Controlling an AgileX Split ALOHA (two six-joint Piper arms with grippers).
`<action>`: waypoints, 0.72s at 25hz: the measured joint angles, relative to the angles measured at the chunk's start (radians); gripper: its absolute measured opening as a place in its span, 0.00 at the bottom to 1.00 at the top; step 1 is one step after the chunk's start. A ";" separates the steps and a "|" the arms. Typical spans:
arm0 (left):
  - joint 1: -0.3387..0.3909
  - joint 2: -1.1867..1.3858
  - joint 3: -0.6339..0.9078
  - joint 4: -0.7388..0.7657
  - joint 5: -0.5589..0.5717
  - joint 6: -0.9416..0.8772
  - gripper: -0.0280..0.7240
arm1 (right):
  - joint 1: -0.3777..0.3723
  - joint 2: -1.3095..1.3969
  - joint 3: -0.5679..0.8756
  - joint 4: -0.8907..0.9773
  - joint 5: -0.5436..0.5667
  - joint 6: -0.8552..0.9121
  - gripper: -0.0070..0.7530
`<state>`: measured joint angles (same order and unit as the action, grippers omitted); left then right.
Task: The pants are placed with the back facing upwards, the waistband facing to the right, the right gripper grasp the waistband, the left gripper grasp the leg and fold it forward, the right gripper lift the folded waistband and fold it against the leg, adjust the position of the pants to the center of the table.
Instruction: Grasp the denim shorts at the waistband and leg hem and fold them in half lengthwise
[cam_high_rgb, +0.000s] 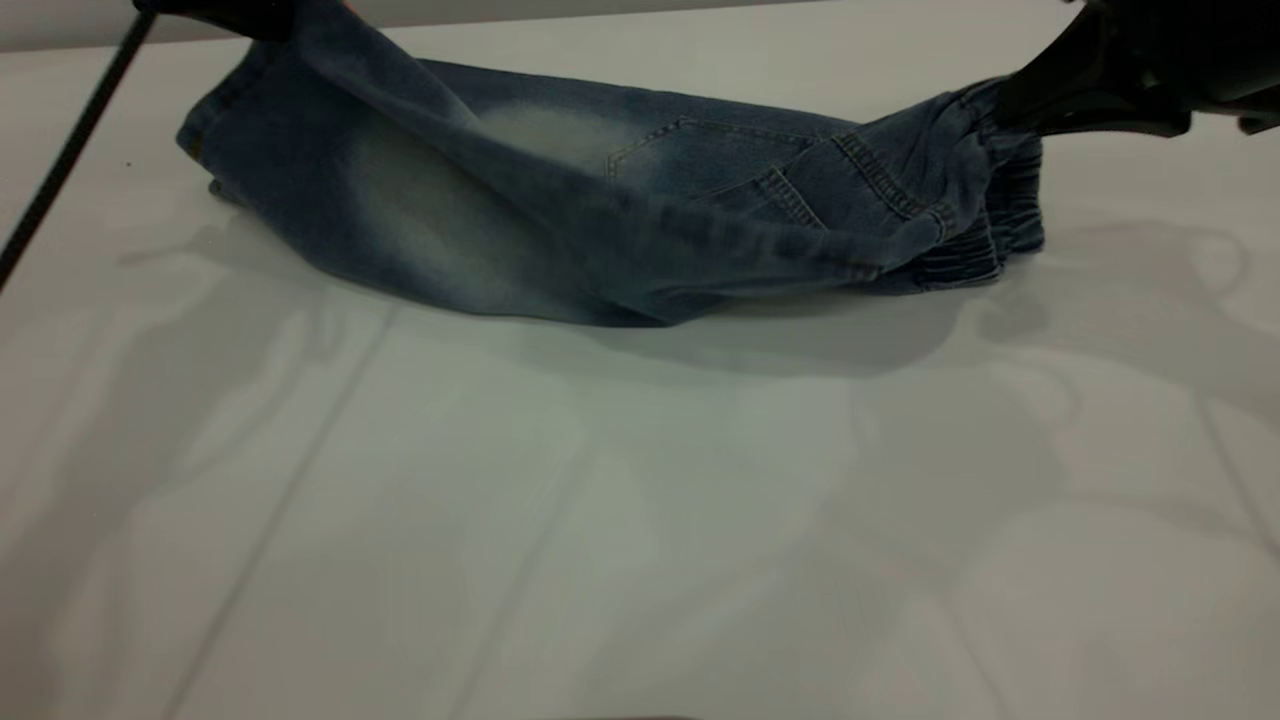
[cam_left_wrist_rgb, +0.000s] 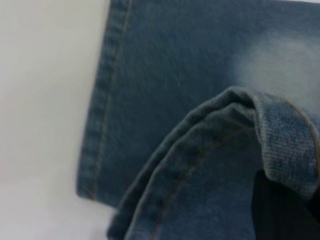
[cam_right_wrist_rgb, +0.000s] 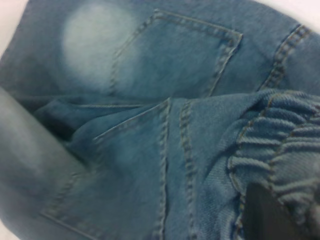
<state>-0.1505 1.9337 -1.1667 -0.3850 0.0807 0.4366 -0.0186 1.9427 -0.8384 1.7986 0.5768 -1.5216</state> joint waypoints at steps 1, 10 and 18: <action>0.000 0.014 -0.006 0.000 -0.023 0.014 0.08 | 0.000 0.016 -0.019 0.000 -0.008 0.000 0.05; 0.000 0.086 -0.034 -0.004 -0.231 0.122 0.08 | -0.001 0.049 -0.114 0.004 -0.161 0.010 0.06; -0.002 0.165 -0.035 -0.005 -0.410 0.189 0.08 | -0.035 0.050 -0.116 0.011 -0.214 0.011 0.06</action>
<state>-0.1526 2.0990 -1.2017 -0.3900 -0.3296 0.6254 -0.0533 1.9928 -0.9544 1.8092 0.3626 -1.5110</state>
